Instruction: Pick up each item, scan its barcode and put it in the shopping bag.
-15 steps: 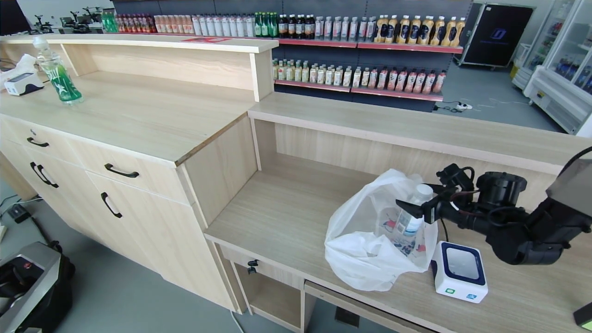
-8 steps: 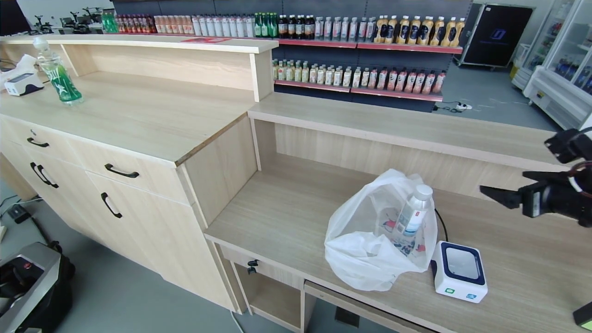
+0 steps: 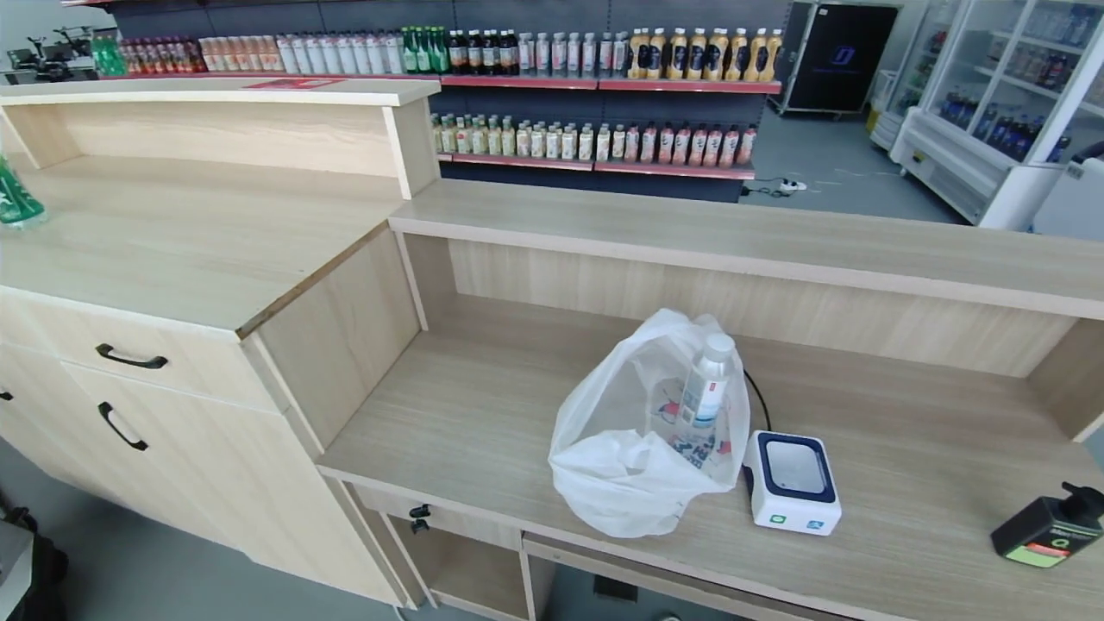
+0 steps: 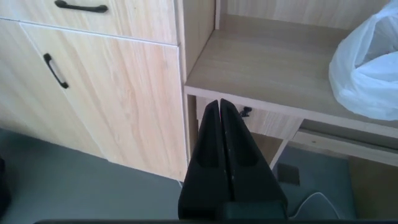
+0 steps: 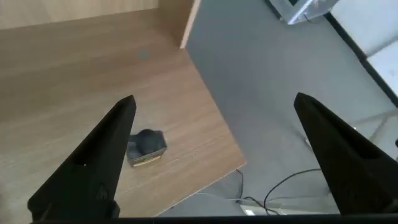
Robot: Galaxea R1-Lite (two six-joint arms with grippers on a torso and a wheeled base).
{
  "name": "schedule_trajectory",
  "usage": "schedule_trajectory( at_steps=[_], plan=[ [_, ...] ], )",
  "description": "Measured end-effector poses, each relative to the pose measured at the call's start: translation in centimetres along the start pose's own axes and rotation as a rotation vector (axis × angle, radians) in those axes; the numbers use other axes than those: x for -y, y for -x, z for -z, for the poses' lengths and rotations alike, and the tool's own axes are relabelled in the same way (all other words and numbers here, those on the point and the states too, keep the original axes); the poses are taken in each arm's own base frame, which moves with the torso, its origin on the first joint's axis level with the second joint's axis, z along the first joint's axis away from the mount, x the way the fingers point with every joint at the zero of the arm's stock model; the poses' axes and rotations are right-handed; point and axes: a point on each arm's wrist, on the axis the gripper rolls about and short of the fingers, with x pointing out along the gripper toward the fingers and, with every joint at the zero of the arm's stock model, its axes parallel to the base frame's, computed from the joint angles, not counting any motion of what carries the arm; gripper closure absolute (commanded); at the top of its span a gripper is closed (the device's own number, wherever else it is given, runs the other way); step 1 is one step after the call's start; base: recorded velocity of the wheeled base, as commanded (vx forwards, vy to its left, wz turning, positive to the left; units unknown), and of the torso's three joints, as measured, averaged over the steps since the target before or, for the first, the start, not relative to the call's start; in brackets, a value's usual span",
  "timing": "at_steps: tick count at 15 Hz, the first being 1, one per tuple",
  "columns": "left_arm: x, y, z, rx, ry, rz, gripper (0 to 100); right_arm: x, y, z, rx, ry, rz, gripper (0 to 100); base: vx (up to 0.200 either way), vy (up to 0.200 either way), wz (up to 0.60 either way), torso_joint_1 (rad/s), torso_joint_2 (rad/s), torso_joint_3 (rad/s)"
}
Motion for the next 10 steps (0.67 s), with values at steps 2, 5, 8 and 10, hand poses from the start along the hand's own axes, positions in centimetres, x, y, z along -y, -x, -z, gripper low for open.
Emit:
schedule_trajectory(
  at_steps=[2, 5, 8, 10],
  plan=[
    [0.0, 0.0, 0.0, 0.0, 0.0, 0.0, 100, 2.1, -2.1, 0.8, -0.083, -0.071, 0.071, 0, 0.0, 0.0, 0.0, 0.0, 0.0, 0.0],
    [0.0, 0.0, 0.0, 0.0, 0.0, -0.001, 100, 3.7, -5.9, 1.2, -0.104, 0.111, -0.024, 0, 0.0, 0.0, 0.0, 0.0, 0.0, 0.0],
    [0.0, 0.0, 0.0, 0.0, 0.0, 0.0, 100, 4.6, -9.2, 1.0, 0.101, 0.53, -0.326, 0, 0.0, 0.0, 0.0, 0.0, 0.0, 0.0],
    [0.0, 0.0, 0.0, 0.0, 0.0, 0.0, 100, 4.5, -10.7, 1.6, 0.264, 0.72, -0.508, 0, 0.0, 0.0, 0.0, 0.0, 0.0, 0.0]
  ],
)
